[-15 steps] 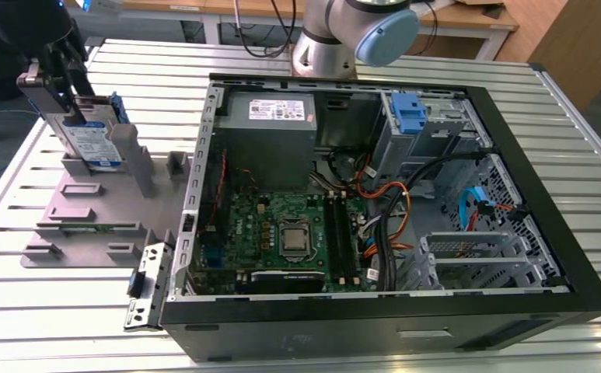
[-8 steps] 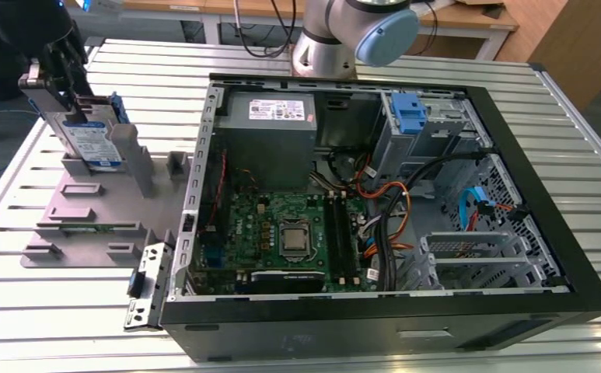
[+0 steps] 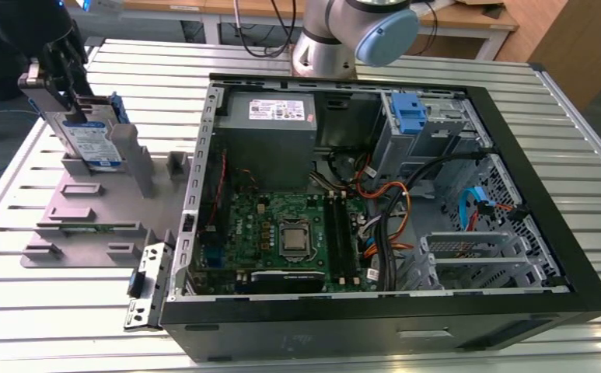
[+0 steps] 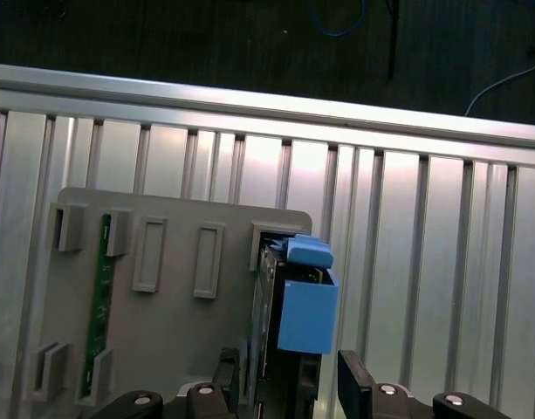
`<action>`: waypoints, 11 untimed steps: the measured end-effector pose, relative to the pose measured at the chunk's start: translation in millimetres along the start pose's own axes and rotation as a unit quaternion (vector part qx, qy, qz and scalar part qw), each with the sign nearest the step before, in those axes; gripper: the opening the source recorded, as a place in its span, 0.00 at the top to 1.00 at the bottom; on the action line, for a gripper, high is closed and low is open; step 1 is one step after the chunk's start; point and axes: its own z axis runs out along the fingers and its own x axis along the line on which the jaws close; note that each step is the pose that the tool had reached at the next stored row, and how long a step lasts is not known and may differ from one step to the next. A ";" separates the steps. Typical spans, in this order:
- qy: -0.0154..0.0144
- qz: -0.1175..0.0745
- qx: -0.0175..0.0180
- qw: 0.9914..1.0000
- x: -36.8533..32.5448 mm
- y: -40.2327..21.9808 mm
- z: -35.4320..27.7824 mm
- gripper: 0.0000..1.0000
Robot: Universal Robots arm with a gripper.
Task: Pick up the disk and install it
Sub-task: 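Pick up the disk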
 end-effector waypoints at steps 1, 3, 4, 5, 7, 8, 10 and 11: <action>0.000 0.000 0.000 1.000 0.0 0.0 0.0 0.44; 0.000 0.002 0.000 1.000 0.0 0.0 0.0 0.44; 0.000 0.003 0.000 1.000 -0.1 0.0 -0.5 0.44; 0.000 0.003 0.000 1.000 -0.1 0.0 -0.6 0.44; 0.000 0.003 0.000 1.000 -0.1 0.0 -0.7 0.44; 0.000 0.003 0.000 1.000 -0.1 0.0 -0.7 0.44; 0.000 0.003 0.000 1.000 -0.1 0.0 -0.8 0.44; 0.000 0.003 0.000 1.000 -0.1 0.0 -0.9 0.44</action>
